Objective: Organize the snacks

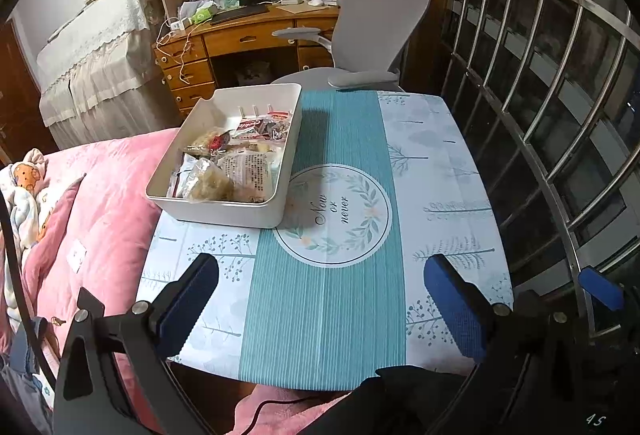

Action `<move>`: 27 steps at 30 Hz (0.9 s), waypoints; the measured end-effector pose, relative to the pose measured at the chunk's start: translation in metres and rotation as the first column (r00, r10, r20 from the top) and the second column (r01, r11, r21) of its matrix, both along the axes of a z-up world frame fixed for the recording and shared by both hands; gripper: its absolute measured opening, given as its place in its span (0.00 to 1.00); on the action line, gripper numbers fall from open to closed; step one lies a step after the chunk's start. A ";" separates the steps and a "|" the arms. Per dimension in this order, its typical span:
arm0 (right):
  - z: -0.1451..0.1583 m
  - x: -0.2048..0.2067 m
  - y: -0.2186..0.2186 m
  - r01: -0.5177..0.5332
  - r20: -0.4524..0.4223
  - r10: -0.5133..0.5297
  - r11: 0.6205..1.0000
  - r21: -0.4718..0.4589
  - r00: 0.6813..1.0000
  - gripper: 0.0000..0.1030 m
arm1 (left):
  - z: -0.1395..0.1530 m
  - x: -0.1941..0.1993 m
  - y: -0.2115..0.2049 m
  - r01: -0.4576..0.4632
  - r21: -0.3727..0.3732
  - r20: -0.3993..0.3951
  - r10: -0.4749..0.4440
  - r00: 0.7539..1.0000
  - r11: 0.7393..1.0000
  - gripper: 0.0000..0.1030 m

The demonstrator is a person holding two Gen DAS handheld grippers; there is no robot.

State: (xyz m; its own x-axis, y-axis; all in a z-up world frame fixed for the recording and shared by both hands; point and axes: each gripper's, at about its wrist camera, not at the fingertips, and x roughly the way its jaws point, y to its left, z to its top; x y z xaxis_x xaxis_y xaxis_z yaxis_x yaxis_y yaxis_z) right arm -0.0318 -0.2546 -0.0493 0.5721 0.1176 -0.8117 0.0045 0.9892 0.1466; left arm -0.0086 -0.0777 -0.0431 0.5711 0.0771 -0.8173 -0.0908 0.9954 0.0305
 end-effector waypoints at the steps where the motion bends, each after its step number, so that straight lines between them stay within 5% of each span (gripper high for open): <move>1: -0.001 0.002 0.000 -0.001 0.001 0.001 1.000 0.002 1.000 1.00 | 0.000 0.001 0.000 -0.001 0.001 0.001 0.001 1.000 1.000 0.99; 27: -0.003 0.019 0.005 -0.034 0.005 0.034 0.999 0.005 0.999 1.00 | -0.004 0.008 0.007 -0.033 0.001 -0.013 0.033 0.999 0.999 0.99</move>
State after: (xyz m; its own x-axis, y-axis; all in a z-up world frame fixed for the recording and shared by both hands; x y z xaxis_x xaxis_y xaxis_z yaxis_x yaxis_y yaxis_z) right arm -0.0132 -0.2497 -0.0528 0.5721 0.1410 -0.8080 -0.0297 0.9880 0.1514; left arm -0.0005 -0.0712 -0.0475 0.5579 0.0962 -0.8243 -0.1230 0.9919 0.0325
